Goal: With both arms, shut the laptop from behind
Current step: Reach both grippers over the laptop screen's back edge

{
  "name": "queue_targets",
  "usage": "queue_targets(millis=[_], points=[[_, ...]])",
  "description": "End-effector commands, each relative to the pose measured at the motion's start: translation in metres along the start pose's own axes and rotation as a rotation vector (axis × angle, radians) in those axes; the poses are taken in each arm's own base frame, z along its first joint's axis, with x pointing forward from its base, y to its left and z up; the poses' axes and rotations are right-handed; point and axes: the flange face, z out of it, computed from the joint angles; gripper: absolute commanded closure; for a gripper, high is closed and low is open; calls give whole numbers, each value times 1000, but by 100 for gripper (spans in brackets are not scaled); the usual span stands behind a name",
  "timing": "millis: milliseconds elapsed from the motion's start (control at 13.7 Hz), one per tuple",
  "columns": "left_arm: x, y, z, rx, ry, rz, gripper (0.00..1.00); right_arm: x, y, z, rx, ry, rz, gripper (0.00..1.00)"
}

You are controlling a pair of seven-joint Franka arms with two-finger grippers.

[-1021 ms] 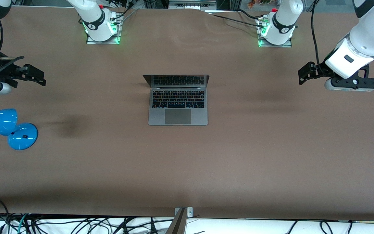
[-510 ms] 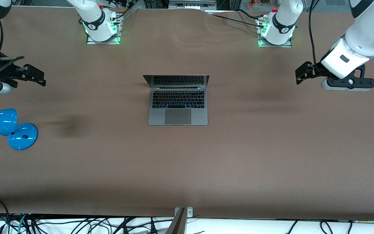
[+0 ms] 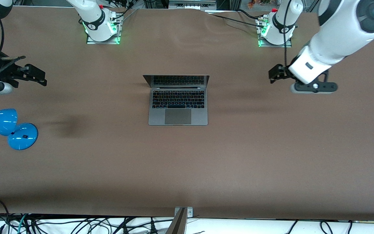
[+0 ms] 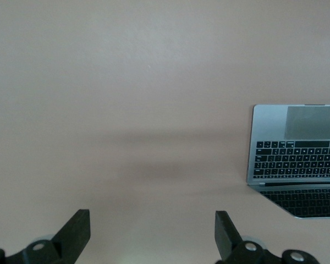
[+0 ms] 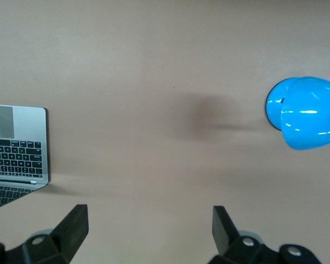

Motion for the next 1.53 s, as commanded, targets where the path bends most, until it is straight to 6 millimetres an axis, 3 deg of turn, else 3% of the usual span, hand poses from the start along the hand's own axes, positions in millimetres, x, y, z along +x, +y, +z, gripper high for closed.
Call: queue_targets(millis=[0, 292, 510, 656, 875, 1094, 1167, 1240, 1312, 1458], points=[[3, 49, 18, -13, -34, -25, 0, -12, -4, 17, 30, -37, -29, 0], [-8, 109, 52, -6, -99, -52, 0, -16, -26, 57, 212, -102, -55, 0], [-30, 150, 69, 3, -139, -93, 2, -20, -84, 77, 289, -158, -118, 0], [-44, 170, 83, 20, -170, -136, 0, -26, -128, 82, 278, -171, -174, 0], [-71, 201, 100, 26, -226, -126, 0, -29, -177, 86, 263, -144, -144, 2], [-96, 221, 120, 37, -285, -109, 2, -43, -222, 90, 241, -183, -65, 44], [-99, 226, 126, 31, -309, -108, 6, -50, -240, 91, 228, -199, -28, 55], [-102, 230, 132, 37, -320, -103, 20, -54, -251, 97, 217, -221, 17, 62], [-103, 232, 137, 43, -330, -104, 36, -62, -265, 102, 204, -240, 31, 71], [-115, 245, 148, 73, -344, -165, 76, -73, -281, 117, 182, -281, 42, 88]])
